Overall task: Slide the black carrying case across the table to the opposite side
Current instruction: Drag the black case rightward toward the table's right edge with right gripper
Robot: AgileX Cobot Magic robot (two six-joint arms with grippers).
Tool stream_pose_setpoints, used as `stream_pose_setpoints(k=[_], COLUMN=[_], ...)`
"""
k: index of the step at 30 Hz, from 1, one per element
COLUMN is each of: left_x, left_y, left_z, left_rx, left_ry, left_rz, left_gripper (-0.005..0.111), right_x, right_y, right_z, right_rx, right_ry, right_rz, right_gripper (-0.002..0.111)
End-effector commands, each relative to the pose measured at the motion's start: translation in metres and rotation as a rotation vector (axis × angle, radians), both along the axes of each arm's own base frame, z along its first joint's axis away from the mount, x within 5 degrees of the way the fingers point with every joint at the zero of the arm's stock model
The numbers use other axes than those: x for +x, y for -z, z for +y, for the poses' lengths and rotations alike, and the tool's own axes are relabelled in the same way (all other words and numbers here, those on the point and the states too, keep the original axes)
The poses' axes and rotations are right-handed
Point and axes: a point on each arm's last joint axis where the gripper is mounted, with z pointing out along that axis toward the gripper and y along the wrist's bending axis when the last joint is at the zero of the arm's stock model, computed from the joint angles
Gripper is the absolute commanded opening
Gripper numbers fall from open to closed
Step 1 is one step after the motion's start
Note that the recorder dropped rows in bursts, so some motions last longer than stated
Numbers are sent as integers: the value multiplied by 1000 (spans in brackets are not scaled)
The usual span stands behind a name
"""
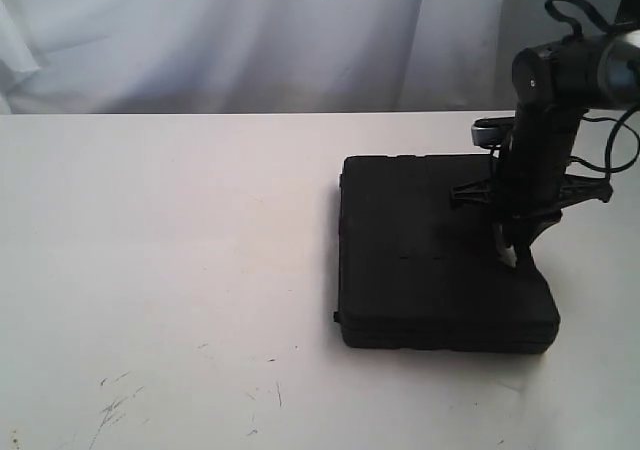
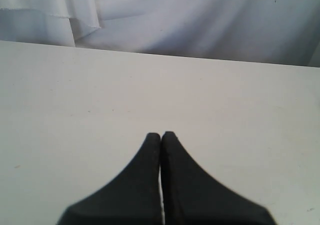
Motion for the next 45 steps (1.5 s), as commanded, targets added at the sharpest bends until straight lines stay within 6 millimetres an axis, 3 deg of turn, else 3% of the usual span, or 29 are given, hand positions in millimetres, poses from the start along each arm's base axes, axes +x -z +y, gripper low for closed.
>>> stream_pose_setpoints(k=[1,15,24,37,41,45], left_x=[0,0,0,0,0,0], left_y=[1,1,1,1,1,1], left_z=[0,0,0,0,0,0], left_rx=[-3,-3,-3,-3,-3,-3], left_ry=[-2,-2,-2,-2,-2,-2], left_rz=[-7,-7,-7,-7,-7,-7], left_gripper=[0,0,0,0,0,0], right_x=[5,13,14,13,13,14], right_y=[-12,-12,-12,-11,-11,-11], right_z=[-24,-68,-76,-71,-70,-69], right_rx=[-47,-56,-52,8,12,24], right_ry=[-12,-65,-58,-12,-9,-15], right_rz=[-21,3,-4,1,2,-3], right_gripper=[0,0,0,0,11,36])
